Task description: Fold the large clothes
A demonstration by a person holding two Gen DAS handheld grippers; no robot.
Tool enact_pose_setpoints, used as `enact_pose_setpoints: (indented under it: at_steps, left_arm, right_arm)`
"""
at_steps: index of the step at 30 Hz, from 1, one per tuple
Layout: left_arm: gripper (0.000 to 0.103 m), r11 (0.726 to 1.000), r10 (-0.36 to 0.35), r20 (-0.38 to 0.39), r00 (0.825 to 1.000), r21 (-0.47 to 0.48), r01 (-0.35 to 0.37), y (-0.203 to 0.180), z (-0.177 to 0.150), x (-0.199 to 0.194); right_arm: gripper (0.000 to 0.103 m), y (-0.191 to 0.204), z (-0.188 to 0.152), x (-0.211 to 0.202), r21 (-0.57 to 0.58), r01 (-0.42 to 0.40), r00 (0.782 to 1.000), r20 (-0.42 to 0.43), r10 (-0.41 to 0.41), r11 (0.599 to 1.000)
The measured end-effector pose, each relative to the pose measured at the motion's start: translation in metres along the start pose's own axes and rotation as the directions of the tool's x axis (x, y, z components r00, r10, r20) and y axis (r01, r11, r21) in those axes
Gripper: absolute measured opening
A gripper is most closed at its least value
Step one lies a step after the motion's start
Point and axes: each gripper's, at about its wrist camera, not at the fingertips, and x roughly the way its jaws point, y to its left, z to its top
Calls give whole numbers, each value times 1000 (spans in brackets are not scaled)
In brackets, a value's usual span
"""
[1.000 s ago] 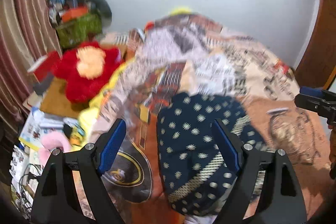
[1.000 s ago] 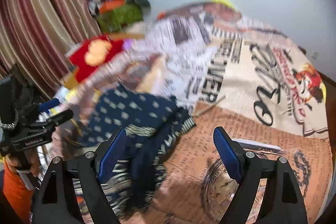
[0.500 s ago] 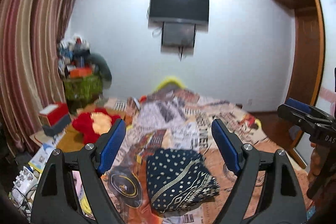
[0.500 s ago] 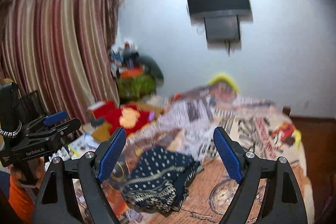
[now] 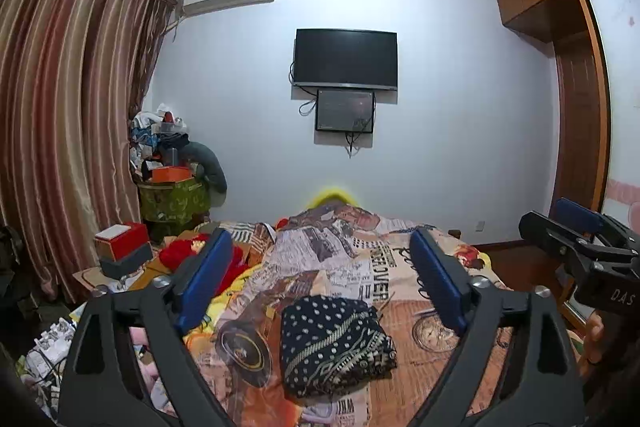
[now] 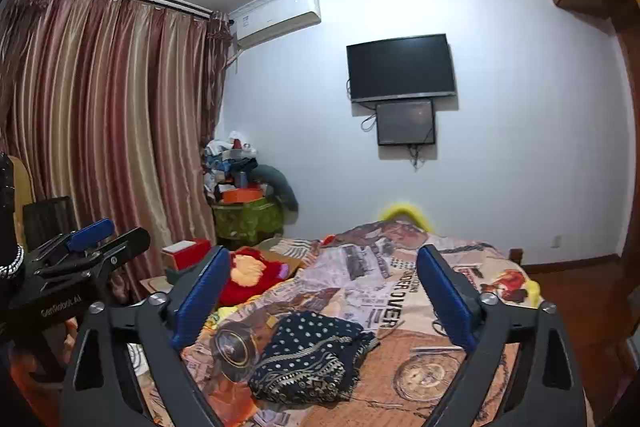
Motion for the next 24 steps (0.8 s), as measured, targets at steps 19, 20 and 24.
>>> enact_pose_setpoints:
  at_steps: [19, 20, 24]
  left_arm:
    - [100, 999, 8, -40, 999, -38, -10, 4, -17, 3]
    - [100, 999, 9, -43, 999, -39, -10, 4, -19, 3]
    - [100, 999, 6, -55, 998, -39, -8, 3, -23, 6]
  right_arm:
    - [103, 11, -17, -3, -33, 28, 998, -58, -30, 999]
    - [103, 11, -18, -3, -32, 27, 998, -59, -29, 999]
    - [103, 11, -19, -2, -32, 28, 998, -63, -30, 999]
